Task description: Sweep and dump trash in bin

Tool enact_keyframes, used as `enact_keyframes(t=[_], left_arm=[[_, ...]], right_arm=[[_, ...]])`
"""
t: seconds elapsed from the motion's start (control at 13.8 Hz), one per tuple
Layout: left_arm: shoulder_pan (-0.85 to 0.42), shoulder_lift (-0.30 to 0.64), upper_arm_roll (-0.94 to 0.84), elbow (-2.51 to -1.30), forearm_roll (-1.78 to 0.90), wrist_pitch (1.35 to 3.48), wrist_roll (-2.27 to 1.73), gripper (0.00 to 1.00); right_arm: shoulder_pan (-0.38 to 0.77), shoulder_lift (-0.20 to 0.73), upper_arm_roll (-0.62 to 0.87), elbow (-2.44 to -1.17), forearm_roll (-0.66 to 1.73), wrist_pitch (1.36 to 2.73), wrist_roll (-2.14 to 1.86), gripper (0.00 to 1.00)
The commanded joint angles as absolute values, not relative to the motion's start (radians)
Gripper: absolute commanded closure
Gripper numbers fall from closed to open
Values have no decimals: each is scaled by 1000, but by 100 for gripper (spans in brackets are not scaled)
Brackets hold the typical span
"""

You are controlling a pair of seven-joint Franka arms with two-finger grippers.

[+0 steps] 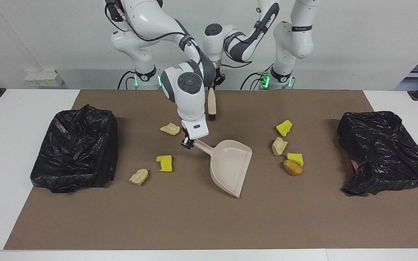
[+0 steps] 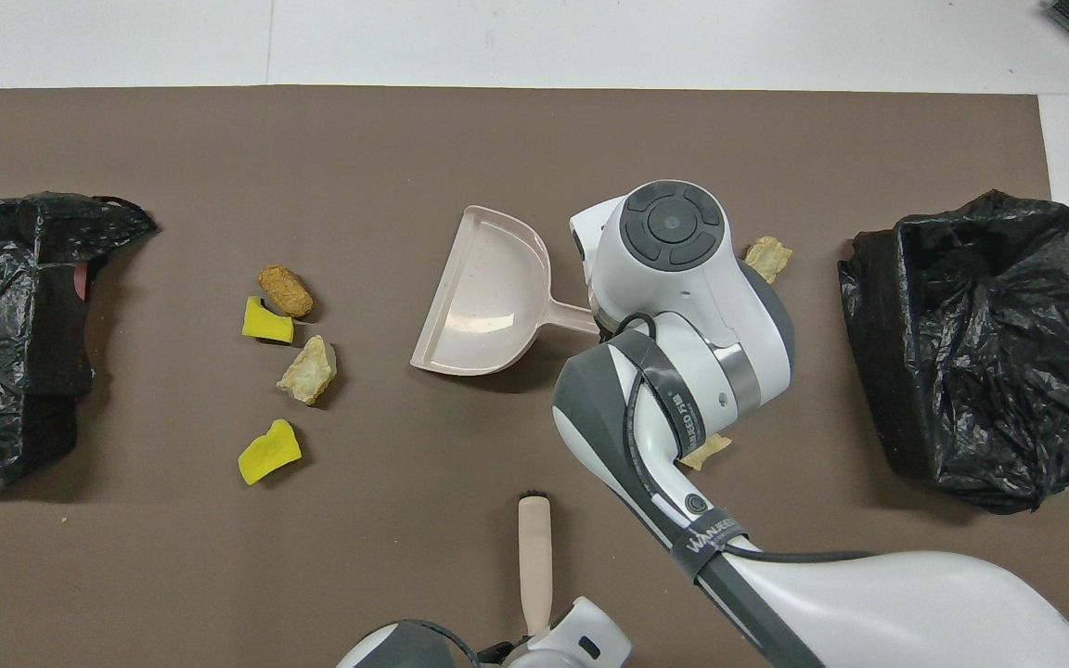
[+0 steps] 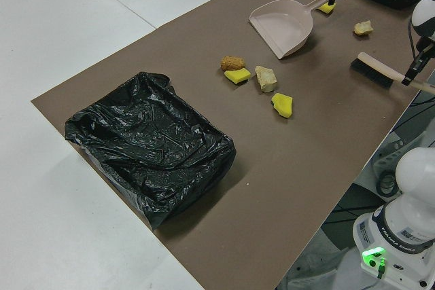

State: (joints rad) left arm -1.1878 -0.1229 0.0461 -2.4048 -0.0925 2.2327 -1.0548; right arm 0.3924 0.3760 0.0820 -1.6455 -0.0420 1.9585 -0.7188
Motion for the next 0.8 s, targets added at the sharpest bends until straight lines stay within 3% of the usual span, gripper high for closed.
enact_keyframes(t=[0.0,0.36,0.43,0.51,0.72], left_arm=[[-1120,-184,49,-2367,-103,2073,-1107,100],[-892,-187,49,-2365,-91,2008,-1172,100],[-847,-186,49,-2367,-75,2006,-1195,100],[-792,-186,48,-2367,-42,1996,-1198,100],[-697,-199,48,-2365,26,1968,-1198,100]], right_arm=[[367,336,92,-1721,-55,1974,-851,100],[371,345,94,-1761,-57,2037,-972,100],[376,345,94,-1763,-57,2040,-971,84],[376,345,92,-1763,-57,2039,-971,78],[377,345,92,-1766,-58,2042,-971,74]])
